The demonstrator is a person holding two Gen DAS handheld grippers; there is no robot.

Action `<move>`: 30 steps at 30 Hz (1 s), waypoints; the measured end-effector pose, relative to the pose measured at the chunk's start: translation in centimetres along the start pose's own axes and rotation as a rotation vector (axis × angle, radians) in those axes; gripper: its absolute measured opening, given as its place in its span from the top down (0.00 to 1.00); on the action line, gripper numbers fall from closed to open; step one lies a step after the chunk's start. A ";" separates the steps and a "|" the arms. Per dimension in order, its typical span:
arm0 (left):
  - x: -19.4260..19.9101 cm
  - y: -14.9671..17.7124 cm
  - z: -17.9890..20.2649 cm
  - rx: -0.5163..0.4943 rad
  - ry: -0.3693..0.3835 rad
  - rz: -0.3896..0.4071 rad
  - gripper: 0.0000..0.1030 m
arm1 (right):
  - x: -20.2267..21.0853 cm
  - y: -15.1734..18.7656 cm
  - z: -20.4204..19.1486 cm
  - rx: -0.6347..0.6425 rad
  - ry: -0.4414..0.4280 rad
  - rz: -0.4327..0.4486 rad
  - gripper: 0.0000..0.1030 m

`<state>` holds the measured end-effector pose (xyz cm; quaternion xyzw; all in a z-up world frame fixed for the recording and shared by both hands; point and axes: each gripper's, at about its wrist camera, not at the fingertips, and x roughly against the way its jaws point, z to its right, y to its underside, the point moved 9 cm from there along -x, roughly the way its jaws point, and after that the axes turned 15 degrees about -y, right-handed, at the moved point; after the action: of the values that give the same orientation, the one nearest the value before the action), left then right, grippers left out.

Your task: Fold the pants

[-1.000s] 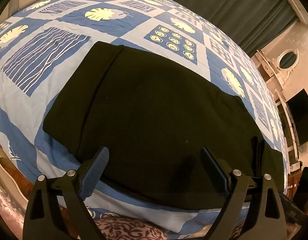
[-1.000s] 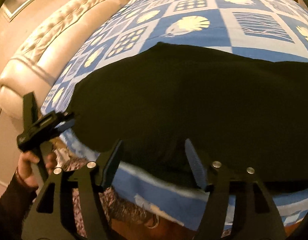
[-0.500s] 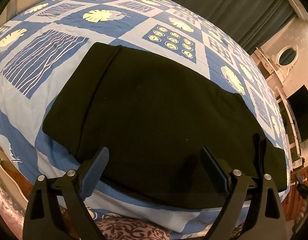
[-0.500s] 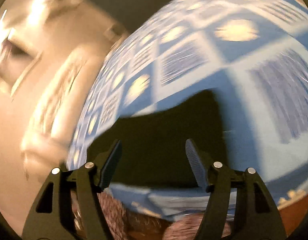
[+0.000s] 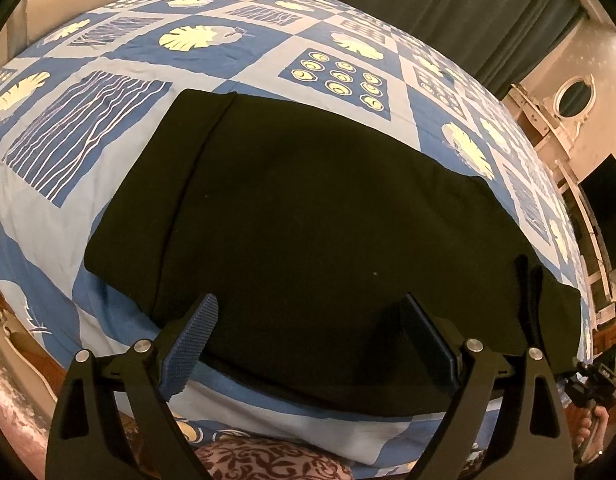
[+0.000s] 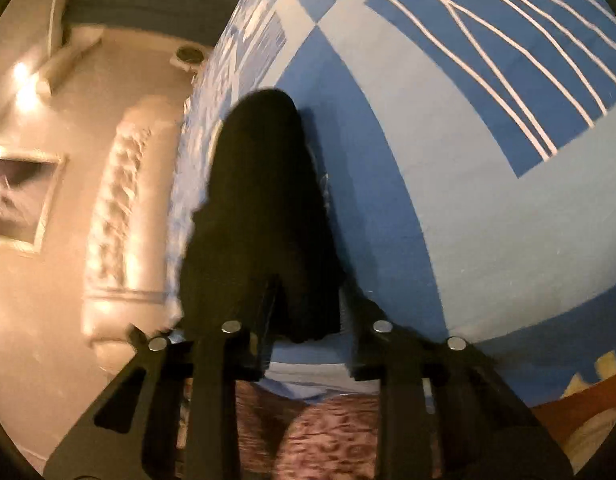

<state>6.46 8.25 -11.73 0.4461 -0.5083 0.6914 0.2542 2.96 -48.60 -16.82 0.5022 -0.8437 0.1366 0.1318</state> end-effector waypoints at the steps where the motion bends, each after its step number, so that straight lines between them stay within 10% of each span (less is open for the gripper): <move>1: 0.0 0.0 0.0 -0.002 -0.001 0.001 0.11 | 0.0 0.1 0.1 0.000 -0.003 0.006 0.75; 9: 0.0 0.0 0.0 -0.003 0.002 0.001 0.11 | 1.2 -3.4 -2.2 0.020 -0.115 0.033 0.41; 14: 0.0 0.1 0.1 -0.010 -0.003 0.004 0.11 | -0.5 -8.4 -1.8 -0.019 -0.142 0.075 0.41; 17: 0.0 0.1 0.1 -0.009 0.003 0.004 0.11 | -2.4 -9.9 -1.5 -0.031 -0.136 0.073 0.50; 18: 0.0 0.1 0.1 -0.010 0.004 0.003 0.11 | -3.1 -10.1 -1.3 -0.025 -0.122 0.059 0.74; 23: 0.0 0.0 0.1 -0.014 0.004 0.005 0.11 | -4.1 -10.2 0.1 -0.027 -0.060 0.051 0.76; 26: 0.2 0.0 0.0 -0.014 0.016 0.002 0.11 | -3.3 -10.0 -1.0 -0.024 -0.062 0.093 0.64; 28: 0.7 -0.3 -0.3 0.005 0.042 -0.012 0.11 | -2.4 -9.8 -2.4 0.018 -0.039 0.133 0.38; 30: 1.5 -0.8 -1.0 0.071 0.099 -0.052 0.11 | -1.4 -9.1 -4.2 0.067 -0.036 0.163 0.37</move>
<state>6.08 9.33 -10.15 0.4333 -0.4586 0.7233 0.2808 12.07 -50.10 -12.56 0.4382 -0.8790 0.1658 0.0885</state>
